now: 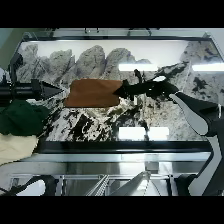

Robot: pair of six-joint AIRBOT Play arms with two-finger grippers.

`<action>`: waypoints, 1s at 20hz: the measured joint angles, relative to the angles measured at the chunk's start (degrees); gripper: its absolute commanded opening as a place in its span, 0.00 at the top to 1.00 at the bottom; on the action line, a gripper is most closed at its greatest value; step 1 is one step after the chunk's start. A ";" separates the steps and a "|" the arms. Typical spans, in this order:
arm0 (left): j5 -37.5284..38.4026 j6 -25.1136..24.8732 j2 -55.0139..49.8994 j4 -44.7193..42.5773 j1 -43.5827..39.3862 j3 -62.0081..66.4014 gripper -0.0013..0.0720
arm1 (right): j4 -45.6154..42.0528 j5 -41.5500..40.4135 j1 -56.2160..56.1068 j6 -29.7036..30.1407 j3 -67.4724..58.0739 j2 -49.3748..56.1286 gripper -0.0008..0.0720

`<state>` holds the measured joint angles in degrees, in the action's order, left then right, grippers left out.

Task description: Fold the shirts.

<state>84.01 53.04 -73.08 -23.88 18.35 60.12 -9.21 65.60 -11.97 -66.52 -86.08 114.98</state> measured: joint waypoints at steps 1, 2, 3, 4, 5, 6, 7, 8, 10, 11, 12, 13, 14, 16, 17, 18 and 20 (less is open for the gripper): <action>0.15 0.00 0.00 -0.04 0.00 0.00 0.96 | 1.79 0.79 0.68 1.25 0.00 -1.44 0.97; 0.55 0.00 0.00 -0.02 0.00 0.00 0.96 | 2.64 1.64 1.64 2.12 0.00 -3.48 0.97; 0.90 0.00 0.00 -0.04 0.00 0.00 0.96 | 2.62 2.60 2.91 2.73 0.00 -6.12 0.97; 1.42 -0.02 0.00 -0.04 0.00 0.00 0.96 | 1.99 3.32 4.44 2.71 0.00 -9.20 0.97; 1.99 -0.02 0.00 -0.04 0.00 0.00 0.96 | 0.02 3.91 6.47 1.99 0.00 -12.87 0.97; 2.69 -0.02 0.00 -0.04 0.00 0.00 0.96 | -2.34 4.22 9.01 0.74 0.00 -16.94 0.97; 3.23 -0.02 0.00 -0.04 0.00 0.00 0.96 | -4.79 4.63 11.76 -0.87 0.00 -20.85 0.97; 3.96 -0.02 0.00 -0.04 0.00 0.00 0.96 | -7.67 5.11 15.23 -2.91 0.00 -25.24 0.97; 4.79 -0.02 0.00 -0.04 0.00 0.00 0.96 | -13.05 5.42 23.17 -6.47 0.00 -33.46 0.97; 5.09 -0.04 0.00 -0.02 0.00 0.00 0.96 | -15.54 5.92 27.45 -7.96 -0.02 -36.94 0.97; 5.25 -0.04 0.00 -0.04 0.00 0.00 0.96 | -17.73 6.36 31.98 -9.20 -0.02 -39.98 0.97; 5.46 -0.04 0.00 -0.04 0.00 0.00 0.96 | -19.76 6.99 37.07 -10.27 -0.04 -42.58 0.97; 5.60 -0.04 0.00 -0.04 0.00 0.00 0.96 | -21.77 7.72 42.25 -10.99 -0.07 -44.37 0.97; 5.68 -0.04 0.00 -0.04 -0.02 0.00 0.96 | -25.33 8.85 51.39 -12.17 -0.04 -45.62 0.97; 5.81 -0.04 0.00 -0.04 -0.02 0.00 0.96 | -26.82 9.35 55.49 -13.03 -0.04 -45.51 0.97; 5.81 -0.04 0.00 -0.04 -0.02 0.00 0.96 | -27.91 9.62 58.84 -13.55 -0.04 -45.09 0.97; 5.81 -0.04 0.00 -0.04 -0.04 0.00 0.96 | -29.73 10.05 64.43 -14.99 -0.02 -44.06 0.97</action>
<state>89.82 52.99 -73.08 -23.92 18.31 60.12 -38.94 75.66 52.47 -81.52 -86.11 70.91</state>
